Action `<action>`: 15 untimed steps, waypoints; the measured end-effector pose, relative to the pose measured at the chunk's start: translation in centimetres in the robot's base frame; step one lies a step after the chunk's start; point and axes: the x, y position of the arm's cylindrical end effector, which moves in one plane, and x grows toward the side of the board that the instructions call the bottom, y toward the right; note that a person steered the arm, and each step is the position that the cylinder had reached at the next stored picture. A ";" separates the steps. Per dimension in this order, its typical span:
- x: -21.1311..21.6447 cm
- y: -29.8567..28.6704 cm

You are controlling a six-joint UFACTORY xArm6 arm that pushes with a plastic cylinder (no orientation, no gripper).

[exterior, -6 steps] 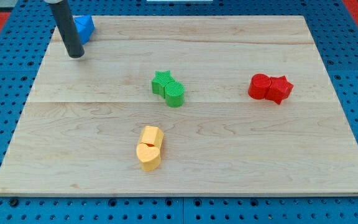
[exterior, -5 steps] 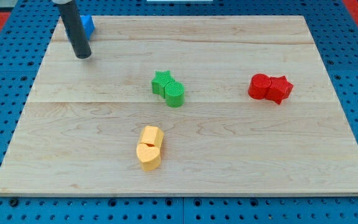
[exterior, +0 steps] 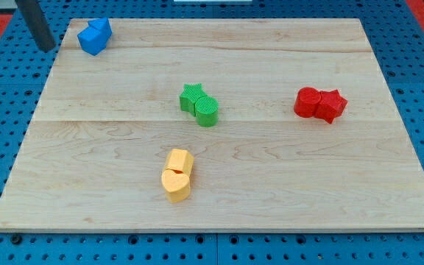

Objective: Separate the blue triangle from blue cube

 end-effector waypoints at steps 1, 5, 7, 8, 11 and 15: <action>0.0 0.1; 0.0 4.8; -3.2 0.8; -3.2 3.2; -2.6 7.3; -4.7 8.5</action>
